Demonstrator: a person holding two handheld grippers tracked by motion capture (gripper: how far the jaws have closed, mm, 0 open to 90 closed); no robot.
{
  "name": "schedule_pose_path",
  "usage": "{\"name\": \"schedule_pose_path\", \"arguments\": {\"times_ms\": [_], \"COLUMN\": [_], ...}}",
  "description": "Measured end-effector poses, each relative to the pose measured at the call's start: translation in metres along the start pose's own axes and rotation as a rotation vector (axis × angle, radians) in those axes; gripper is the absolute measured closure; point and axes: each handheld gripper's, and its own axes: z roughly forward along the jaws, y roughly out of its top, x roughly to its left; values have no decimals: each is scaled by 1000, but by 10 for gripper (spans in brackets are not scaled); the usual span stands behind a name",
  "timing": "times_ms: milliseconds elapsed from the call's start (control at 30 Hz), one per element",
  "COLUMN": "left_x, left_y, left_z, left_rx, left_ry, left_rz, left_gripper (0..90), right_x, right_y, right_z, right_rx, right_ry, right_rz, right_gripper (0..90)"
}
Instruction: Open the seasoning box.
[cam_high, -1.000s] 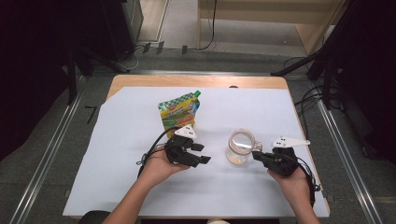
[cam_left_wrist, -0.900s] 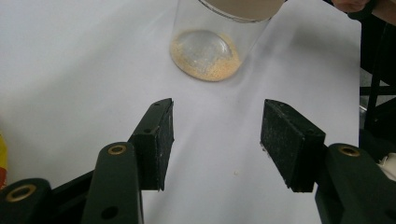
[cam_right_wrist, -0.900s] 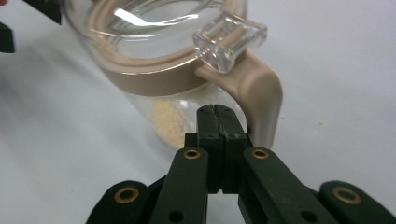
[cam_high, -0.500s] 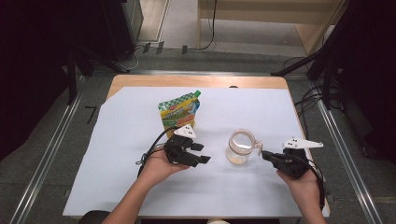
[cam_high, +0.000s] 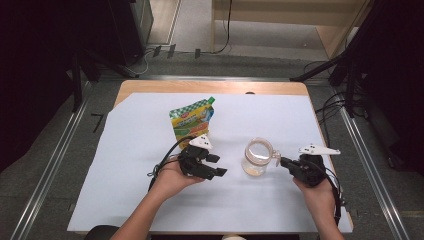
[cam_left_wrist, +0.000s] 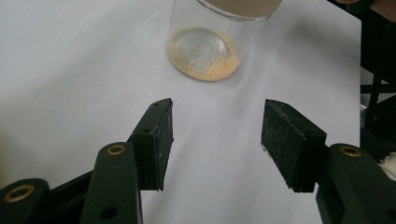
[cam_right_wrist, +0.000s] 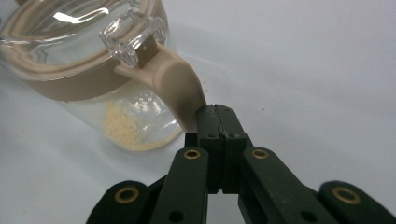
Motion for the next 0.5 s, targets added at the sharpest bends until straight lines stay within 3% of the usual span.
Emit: {"name": "schedule_pose_path", "arguments": {"times_ms": [233,333,500], "left_x": [-1,-1,-3], "left_y": [2,5,11], "left_z": [3,6,12], "left_rx": [-19,-20,-23], "left_ry": [-20,-58,-49], "left_rz": [5,13,33], "left_gripper": [405,389,349], "right_x": [3,1,-5], "right_y": [1,3,7], "right_z": [7,11,22], "right_rx": [-8,-12,2], "right_ry": [-34,-40,-48], "right_rz": [2,1,-11], "right_gripper": [900,900,900]}}
